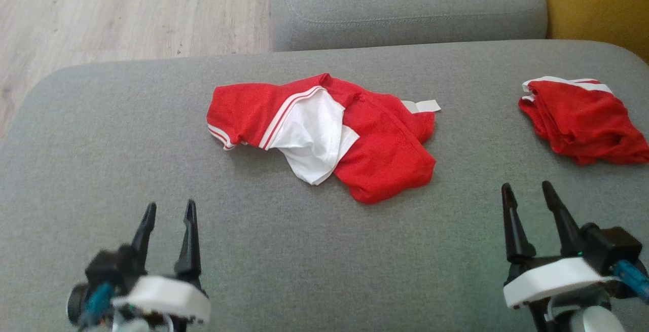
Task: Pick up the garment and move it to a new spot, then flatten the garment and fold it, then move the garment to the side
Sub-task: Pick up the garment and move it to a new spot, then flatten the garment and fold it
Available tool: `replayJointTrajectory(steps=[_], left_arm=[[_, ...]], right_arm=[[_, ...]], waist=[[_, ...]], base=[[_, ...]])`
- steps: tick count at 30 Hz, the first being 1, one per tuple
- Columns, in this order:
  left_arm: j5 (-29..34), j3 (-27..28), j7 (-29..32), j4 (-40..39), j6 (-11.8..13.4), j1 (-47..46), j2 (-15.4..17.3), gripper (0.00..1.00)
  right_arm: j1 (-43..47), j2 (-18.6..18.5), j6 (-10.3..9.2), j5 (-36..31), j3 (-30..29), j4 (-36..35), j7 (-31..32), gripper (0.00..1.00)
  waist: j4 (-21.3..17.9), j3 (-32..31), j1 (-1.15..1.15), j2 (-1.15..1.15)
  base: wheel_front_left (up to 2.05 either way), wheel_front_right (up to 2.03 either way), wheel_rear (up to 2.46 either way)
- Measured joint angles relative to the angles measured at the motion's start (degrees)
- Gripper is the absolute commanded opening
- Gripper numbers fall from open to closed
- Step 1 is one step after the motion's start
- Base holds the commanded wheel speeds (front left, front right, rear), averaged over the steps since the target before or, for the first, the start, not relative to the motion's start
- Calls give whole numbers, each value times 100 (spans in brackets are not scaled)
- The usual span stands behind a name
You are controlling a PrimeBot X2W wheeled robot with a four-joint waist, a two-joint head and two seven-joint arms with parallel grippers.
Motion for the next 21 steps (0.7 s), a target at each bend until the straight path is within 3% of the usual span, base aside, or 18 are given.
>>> replayJointTrajectory(steps=[4, 21], left_arm=[[257, 204, -1, -619, 415, 645, -58, 100], [465, 403, -1, -757, 377, 1227, -169, 100]], right_arm=[[104, 2, 0, 47, 109, 1, -1, 100], [275, 3, 0, -16, 346, 252, -64, 100]], waist=[[-9, -33, 0, 0], [-81, -152, 1, 0]], base=[[0, 0, 0], [0, 0, 0]])
